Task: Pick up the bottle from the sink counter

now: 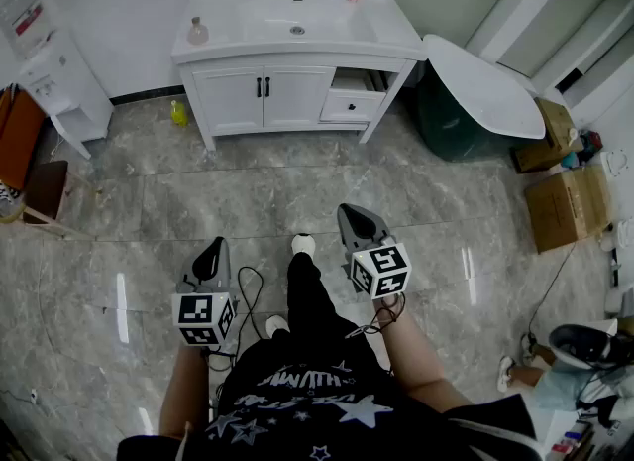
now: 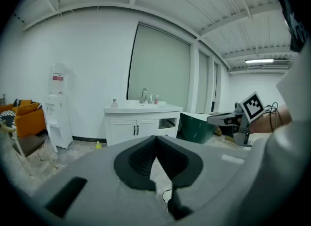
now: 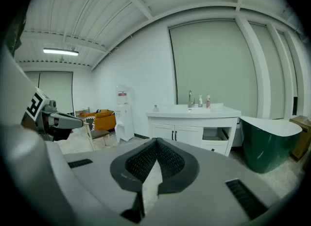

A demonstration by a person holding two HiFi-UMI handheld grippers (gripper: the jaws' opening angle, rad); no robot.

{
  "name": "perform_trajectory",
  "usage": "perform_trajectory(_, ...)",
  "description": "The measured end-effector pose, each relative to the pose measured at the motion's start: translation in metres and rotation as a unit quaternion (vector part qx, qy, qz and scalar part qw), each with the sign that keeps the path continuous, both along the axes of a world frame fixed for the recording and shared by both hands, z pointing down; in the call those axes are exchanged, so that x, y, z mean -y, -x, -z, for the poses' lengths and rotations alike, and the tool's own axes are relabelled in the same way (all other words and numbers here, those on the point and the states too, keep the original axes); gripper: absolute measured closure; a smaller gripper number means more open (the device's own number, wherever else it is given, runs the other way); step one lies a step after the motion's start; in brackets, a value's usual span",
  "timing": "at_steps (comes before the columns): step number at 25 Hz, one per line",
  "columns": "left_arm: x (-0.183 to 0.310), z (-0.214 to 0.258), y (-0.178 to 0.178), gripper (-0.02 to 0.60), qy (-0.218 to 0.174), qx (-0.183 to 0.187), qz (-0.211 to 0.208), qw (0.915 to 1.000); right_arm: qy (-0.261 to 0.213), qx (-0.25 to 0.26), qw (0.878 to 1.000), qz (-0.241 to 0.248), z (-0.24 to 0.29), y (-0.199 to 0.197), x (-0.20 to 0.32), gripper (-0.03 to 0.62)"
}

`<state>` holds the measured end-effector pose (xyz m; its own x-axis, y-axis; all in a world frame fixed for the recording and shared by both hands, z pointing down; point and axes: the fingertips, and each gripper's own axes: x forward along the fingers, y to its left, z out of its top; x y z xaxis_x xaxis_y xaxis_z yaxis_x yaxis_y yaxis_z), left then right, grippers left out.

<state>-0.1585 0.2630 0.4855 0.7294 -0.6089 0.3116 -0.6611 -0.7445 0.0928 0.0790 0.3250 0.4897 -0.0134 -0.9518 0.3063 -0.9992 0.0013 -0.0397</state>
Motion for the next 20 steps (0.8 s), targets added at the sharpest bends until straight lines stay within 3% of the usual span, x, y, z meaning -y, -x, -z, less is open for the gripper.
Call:
perform_trajectory(10,0.010,0.000,-0.015,0.565,-0.002,0.002,-0.010,0.9999,-0.012,0.010,1.000,-0.010,0.006,-0.011,0.017,0.592)
perform_trajectory(15,0.050,0.010,-0.036,0.565,-0.011,0.001,-0.009,0.9999,-0.054,0.019,0.998,-0.003,0.027,-0.030,0.058,0.591)
perform_trajectory(20,0.104,0.008,-0.070,0.565,-0.011,0.014,-0.008,0.9998,-0.061,0.048,0.997,0.006,0.029,-0.065,0.125,0.572)
